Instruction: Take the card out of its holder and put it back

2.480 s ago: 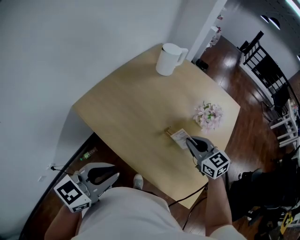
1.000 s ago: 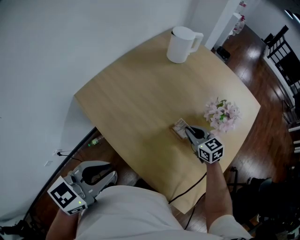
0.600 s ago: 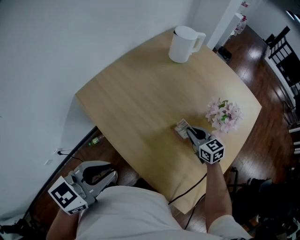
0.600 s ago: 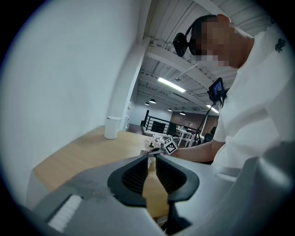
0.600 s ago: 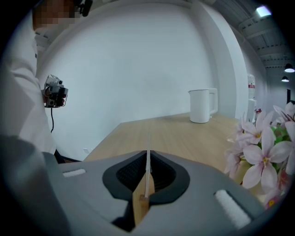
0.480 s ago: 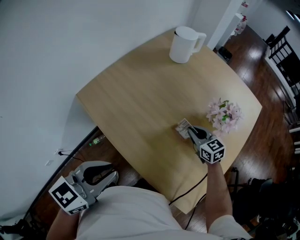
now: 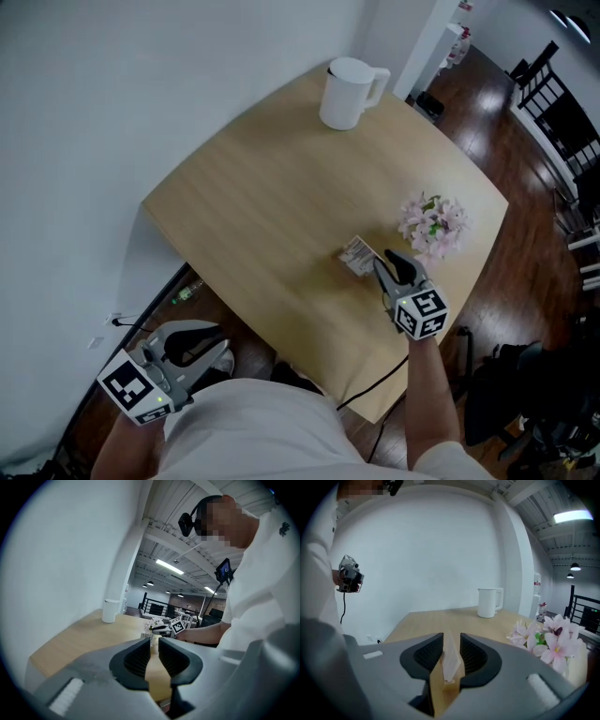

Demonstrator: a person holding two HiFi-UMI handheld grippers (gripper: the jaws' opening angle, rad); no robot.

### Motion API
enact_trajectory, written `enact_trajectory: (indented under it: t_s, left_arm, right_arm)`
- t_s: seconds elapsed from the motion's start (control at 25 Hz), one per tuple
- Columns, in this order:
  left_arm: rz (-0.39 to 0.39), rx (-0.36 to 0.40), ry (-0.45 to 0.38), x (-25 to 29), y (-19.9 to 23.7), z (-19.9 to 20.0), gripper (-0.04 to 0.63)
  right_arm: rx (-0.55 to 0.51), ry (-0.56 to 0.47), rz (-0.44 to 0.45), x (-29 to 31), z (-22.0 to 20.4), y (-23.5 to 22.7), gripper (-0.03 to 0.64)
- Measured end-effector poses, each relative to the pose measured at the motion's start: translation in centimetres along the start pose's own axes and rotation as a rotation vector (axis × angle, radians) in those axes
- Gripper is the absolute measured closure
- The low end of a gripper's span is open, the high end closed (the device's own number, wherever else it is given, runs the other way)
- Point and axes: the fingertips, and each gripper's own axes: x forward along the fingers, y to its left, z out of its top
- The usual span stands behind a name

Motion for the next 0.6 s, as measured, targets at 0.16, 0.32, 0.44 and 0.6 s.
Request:
enact_trajectory:
  t_s: [0.16,0.32,0.44,0.6]
  left_arm:
    - [-0.026,0.029,0.009,1.2,-0.2,0.7,0.534]
    - [-0.092,0.092,0.026,2.0,-1.1,1.9,0.534]
    - [-0.162,0.143,0.025,1.6,-2.1,2.1,0.534]
    - [-0.242,0.174,0.023,-0.3,-2.2,0.0,0.534]
  right_arm:
    - [0.002,-0.038,-0.038,-3.8,1.3,1.6,0.511]
    - [0.012,-0.062,-0.081,-7.5,1.6,4.1,0.511]
    - [0.008,-0.065,-0.117,-10.4,1.4,7.4,0.508]
    - [0.05,-0.084,-0.189,-14.2,0.6,13.4,0.497]
